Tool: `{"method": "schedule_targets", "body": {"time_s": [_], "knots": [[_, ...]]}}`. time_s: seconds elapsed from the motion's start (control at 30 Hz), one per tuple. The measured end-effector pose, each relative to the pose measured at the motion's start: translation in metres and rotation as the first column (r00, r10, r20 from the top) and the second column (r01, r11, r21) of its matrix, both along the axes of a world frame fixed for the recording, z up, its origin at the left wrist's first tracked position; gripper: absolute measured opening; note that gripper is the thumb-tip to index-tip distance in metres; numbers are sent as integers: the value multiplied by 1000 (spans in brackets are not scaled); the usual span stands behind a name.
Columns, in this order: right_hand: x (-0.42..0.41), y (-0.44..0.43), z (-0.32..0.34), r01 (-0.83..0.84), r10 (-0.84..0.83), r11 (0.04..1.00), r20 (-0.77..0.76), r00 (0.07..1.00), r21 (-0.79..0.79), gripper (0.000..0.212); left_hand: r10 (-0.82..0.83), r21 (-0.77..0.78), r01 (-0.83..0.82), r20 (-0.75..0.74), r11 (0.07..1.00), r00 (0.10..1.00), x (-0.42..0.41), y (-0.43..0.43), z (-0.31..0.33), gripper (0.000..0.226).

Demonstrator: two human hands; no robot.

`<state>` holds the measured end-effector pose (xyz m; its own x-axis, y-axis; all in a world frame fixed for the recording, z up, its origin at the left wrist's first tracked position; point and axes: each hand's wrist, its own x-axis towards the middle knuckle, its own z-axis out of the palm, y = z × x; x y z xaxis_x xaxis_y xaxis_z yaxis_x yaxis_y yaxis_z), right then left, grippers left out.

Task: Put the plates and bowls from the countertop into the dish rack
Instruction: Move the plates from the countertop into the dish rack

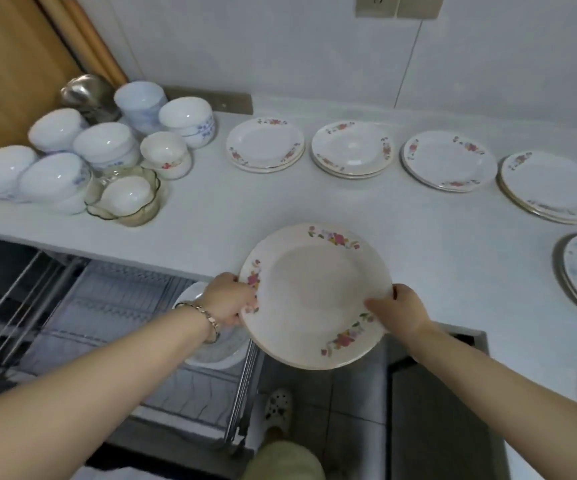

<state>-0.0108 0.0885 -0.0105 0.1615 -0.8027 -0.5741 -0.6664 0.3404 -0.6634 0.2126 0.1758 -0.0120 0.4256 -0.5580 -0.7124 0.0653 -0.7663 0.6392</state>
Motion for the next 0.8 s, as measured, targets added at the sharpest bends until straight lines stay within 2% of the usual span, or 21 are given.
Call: {"method": "schedule_targets", "body": {"time_s": [0.2, 0.4, 0.5, 0.6, 0.67, 0.8], "knots": [[63, 85, -52, -63, 63, 987, 5, 998, 145, 38, 58, 133, -59, 12, 989, 998, 59, 100, -33, 19], [146, 140, -117, -49, 60, 949, -25, 998, 310, 42, 86, 255, -102, 73, 962, 994, 139, 154, -99, 18], [187, 152, -152, -23, 51, 937, -70, 996, 348, 41, 40, 302, -79, 133, 950, 990, 178, 159, -139, 22], [228, 154, -190, 79, -37, 923, -117, 992, 376, 39, -66, 346, 0, 180, 938, 982, 210, 149, -181, 15], [251, 151, -215, 147, -98, 920, -151, 984, 363, 42, -130, 376, 39, 220, 926, 967, 230, 137, -209, 12], [280, 144, -257, 223, -163, 926, -211, 964, 304, 36, -173, 382, 72, 235, 921, 956, 256, 112, -265, 22]]}}
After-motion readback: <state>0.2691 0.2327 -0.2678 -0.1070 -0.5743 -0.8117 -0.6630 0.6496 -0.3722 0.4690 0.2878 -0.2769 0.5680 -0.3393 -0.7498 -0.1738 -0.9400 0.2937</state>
